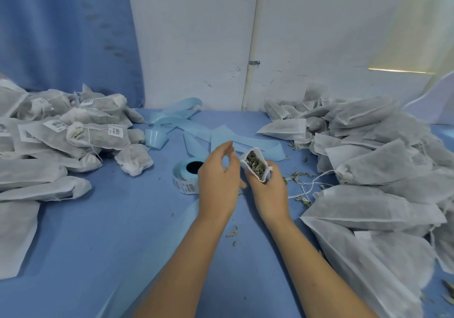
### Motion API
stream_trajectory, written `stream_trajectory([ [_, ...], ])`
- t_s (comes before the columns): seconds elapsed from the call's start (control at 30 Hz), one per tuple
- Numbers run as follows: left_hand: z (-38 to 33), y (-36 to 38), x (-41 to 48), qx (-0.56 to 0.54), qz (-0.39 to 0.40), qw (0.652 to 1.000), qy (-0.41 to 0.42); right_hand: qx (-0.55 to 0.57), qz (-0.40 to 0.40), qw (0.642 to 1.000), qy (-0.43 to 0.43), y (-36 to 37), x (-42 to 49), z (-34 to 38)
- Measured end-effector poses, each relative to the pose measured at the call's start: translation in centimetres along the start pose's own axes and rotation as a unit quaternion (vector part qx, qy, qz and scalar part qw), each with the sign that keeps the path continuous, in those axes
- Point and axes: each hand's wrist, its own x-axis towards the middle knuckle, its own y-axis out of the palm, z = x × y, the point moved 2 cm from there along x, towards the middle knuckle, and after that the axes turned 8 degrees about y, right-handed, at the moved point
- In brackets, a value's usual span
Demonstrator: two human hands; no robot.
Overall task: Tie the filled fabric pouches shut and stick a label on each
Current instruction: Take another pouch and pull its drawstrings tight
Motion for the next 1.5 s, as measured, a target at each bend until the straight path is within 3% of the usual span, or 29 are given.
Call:
stream_trajectory([
  [0.27, 0.6, 0.5, -1.2, 0.083, 0.044, 0.994, 0.052, -0.011, 0.009, 1.000, -0.012, 0.1, -0.4, 0.6],
  [0.33, 0.8, 0.1, -1.2, 0.115, 0.049, 0.989, 0.073, -0.066, -0.022, 0.997, -0.044, 0.1, -0.8, 0.8],
  [0.4, 0.9, -0.3, -1.2, 0.145, 0.045, 0.982, 0.111, -0.174, -0.087, 0.972, -0.134, -0.1, -1.5, 1.7],
  [0.53, 0.8, -0.8, -1.1, 0.145, 0.053, 0.977, 0.145, -0.287, -0.194, 0.865, -0.363, 0.2, -2.4, 3.2],
  [0.73, 1.2, -0.7, -1.3, 0.110, 0.062, 0.986, 0.108, -0.301, -0.220, 0.839, -0.397, 0.5, -2.3, 2.7],
  [0.83, 1.3, -0.8, -1.2, 0.058, 0.047, 0.995, 0.064, -0.288, -0.223, 0.844, -0.394, 0.0, -2.3, 2.9],
  [1.0, 1.3, -1.2, -1.2, 0.111, 0.038, 0.991, 0.069, -0.290, -0.203, 0.851, -0.387, 0.2, -2.6, 2.9],
  [1.2, 1.2, -3.0, 0.4, 0.073, -0.139, 0.987, 0.027, -0.251, -0.169, 0.904, -0.302, 0.2, -2.4, 2.4],
  [1.27, 1.4, -3.5, 0.6, 0.074, -0.162, 0.984, 0.009, -0.253, -0.161, 0.904, -0.304, 0.3, -2.4, 2.3],
  [1.37, 1.3, -3.5, 0.5, 0.057, -0.171, 0.984, -0.006, -0.248, -0.133, 0.903, -0.323, 0.5, -2.4, 2.2],
  [1.5, 1.0, -2.9, 0.5, 0.050, -0.124, 0.991, 0.015, -0.200, -0.094, 0.927, -0.302, 0.2, -2.0, 1.7],
])
